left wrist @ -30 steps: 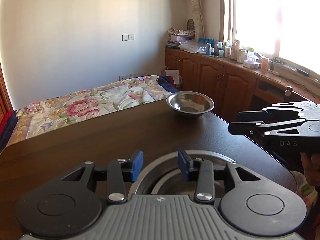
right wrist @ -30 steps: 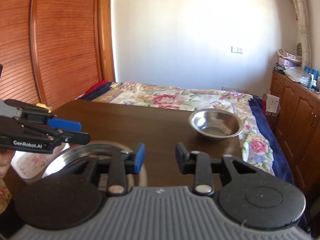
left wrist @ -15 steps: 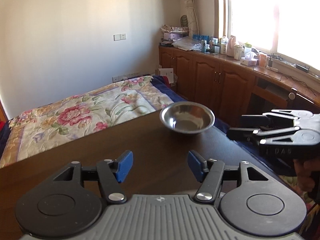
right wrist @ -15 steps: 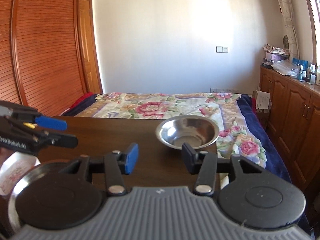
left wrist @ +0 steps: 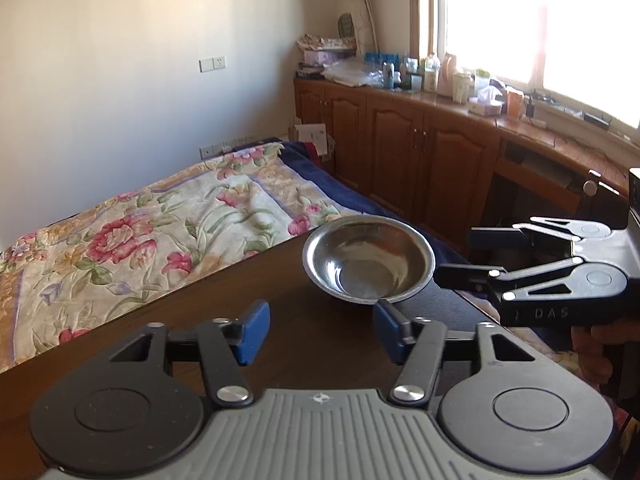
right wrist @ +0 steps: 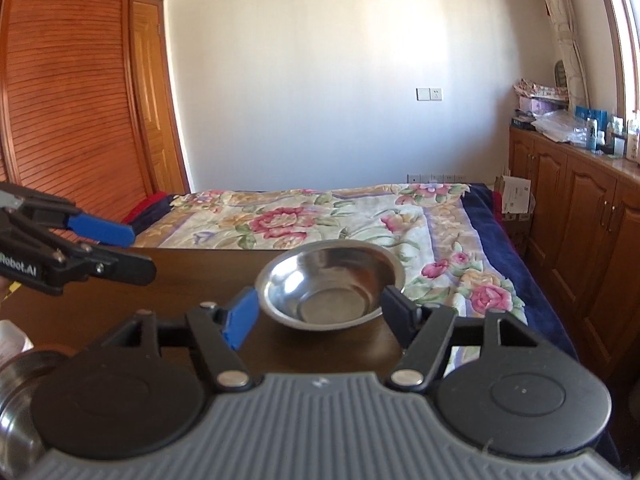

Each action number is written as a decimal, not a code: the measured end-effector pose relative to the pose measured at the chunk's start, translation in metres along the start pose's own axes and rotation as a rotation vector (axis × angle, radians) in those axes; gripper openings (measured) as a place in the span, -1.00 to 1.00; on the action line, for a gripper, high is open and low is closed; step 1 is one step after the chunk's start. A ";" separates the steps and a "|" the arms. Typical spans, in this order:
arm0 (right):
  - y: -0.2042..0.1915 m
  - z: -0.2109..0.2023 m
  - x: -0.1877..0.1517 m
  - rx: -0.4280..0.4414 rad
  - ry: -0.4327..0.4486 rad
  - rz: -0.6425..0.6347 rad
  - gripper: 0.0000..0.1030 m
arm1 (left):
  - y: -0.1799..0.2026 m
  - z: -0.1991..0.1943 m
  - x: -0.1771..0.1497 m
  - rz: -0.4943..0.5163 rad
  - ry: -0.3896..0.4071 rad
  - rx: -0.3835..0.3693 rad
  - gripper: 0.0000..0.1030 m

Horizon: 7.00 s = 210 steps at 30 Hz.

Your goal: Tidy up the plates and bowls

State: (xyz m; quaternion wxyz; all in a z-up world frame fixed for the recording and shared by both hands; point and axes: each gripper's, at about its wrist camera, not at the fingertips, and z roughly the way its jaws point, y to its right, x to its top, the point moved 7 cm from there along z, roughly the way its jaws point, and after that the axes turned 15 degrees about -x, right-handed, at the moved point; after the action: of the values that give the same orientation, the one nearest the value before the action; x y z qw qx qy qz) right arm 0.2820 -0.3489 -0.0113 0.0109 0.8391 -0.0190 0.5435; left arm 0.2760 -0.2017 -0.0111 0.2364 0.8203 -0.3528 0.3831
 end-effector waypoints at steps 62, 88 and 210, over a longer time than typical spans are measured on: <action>0.023 0.060 -0.008 0.095 -0.145 0.119 -0.47 | -0.032 0.089 0.010 -0.100 -0.135 -0.093 -0.44; -0.028 -0.013 0.025 0.131 -0.089 0.040 -0.48 | -0.011 -0.044 0.002 -0.090 0.033 -0.095 -0.44; -0.089 -0.124 -0.087 0.020 0.046 0.066 0.51 | 0.024 -0.132 -0.173 -0.196 0.268 0.122 0.75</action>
State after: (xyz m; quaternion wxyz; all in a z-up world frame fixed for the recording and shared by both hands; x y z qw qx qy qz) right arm 0.1368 -0.2533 -0.0399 -0.0149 0.8254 -0.0409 0.5629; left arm 0.1177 -0.0611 -0.0676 0.2674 0.8052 -0.2124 0.4849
